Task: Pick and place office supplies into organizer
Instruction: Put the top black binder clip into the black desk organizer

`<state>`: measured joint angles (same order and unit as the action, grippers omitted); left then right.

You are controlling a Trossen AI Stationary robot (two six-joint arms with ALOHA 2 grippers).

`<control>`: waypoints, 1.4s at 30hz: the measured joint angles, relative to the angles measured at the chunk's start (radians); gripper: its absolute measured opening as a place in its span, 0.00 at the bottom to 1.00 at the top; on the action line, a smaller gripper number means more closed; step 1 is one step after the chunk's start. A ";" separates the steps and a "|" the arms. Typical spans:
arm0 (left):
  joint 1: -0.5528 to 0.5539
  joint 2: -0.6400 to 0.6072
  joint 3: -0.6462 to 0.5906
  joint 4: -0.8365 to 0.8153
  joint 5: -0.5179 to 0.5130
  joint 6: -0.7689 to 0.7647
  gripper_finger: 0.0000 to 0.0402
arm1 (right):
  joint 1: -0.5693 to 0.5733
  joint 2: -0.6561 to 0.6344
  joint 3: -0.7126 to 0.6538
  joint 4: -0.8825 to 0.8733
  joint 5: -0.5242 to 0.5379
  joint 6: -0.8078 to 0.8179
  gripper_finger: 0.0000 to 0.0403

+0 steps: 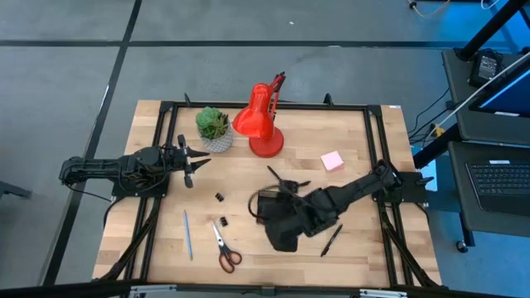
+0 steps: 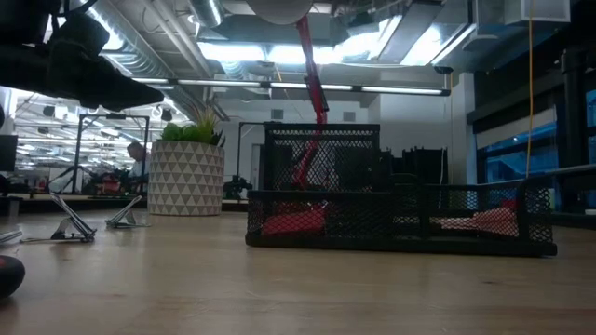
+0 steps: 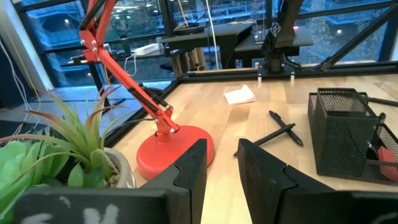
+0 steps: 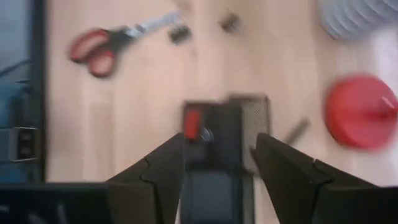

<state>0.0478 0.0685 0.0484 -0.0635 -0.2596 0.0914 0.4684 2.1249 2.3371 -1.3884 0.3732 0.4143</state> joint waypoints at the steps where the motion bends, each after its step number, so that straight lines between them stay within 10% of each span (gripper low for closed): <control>1: 0.000 0.000 0.000 0.000 0.000 0.000 0.21 | -0.012 0.002 0.000 0.038 -0.030 -0.039 0.49; 28: 0.000 0.000 0.000 -0.004 0.003 -0.078 0.21 | -0.174 -0.027 -0.039 0.328 -0.336 -0.523 0.49; 36: 0.000 0.000 0.000 -0.004 0.003 -0.079 0.21 | -0.220 -0.136 -0.302 0.463 -0.382 -0.478 0.49; 42: 0.000 0.000 0.000 -0.005 0.022 -0.079 0.21 | -0.214 -0.426 -0.755 0.842 -0.388 -0.460 0.49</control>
<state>0.0475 0.0685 0.0483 -0.0688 -0.2376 0.0128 0.2544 1.6985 1.5818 -0.5464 -0.0145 -0.0461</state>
